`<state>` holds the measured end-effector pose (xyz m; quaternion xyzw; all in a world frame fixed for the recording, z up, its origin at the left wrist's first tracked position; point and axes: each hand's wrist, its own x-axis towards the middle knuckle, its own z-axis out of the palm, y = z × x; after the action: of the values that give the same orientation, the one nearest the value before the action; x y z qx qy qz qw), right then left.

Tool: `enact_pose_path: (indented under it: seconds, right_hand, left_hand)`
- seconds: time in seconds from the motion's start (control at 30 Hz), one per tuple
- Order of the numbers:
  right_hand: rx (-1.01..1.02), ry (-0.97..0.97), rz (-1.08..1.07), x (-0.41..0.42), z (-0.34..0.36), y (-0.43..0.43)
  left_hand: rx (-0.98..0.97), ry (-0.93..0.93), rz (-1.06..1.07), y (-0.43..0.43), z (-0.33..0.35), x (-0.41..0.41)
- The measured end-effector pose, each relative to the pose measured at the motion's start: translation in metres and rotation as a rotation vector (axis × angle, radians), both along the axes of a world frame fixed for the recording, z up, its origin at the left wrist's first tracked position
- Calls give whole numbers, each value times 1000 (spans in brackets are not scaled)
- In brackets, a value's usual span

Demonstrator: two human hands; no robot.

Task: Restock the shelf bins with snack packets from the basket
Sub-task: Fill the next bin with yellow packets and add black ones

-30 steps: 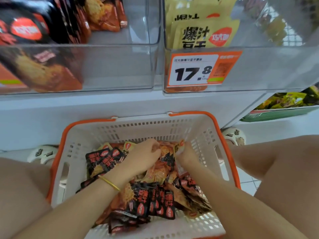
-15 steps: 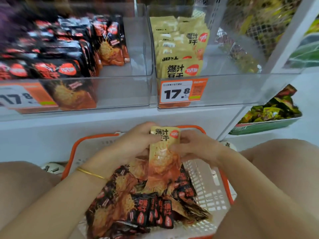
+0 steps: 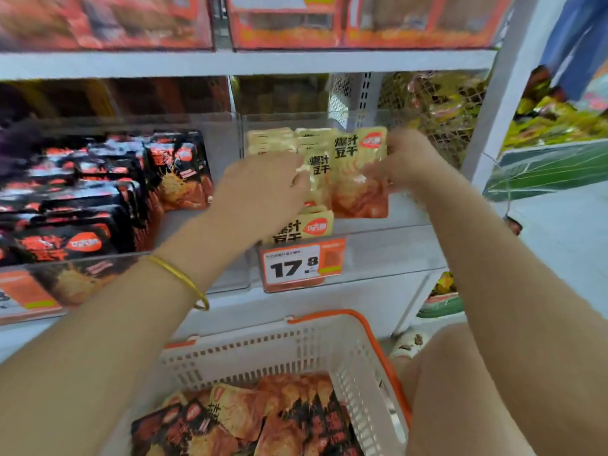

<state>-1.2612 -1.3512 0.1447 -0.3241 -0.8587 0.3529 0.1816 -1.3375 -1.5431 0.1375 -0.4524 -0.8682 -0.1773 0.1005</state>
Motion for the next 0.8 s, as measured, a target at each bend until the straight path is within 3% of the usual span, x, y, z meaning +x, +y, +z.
enact_pose_path:
  seconds: [0.07, 0.17, 0.33, 0.5, 0.6, 0.7, 0.8]
  right_hand:
    - [-93, -152, 0, -27, -24, 10]
    - [-110, -170, -28, -47, -44, 17]
    - [101, -170, -55, -59, -44, 20]
    - [53, -170, -73, -72, -55, 15]
    - [-209, -71, -91, -67, -53, 14]
    - [-287, -18, -91, -48, -37, 6]
    - [-138, 43, -77, -16, -15, -13]
  left_hand:
    - [-150, 181, 31, 7, -12, -8]
    - [-175, 349, 13, 8, -23, -10]
    - [-162, 321, 28, 7, -21, -9]
    - [-150, 304, 44, 8, -22, -8]
    - [-132, 289, 50, 8, -25, -9]
    - [-12, 227, 20, 7, -23, -8]
    - [215, 217, -29, -8, -19, 4]
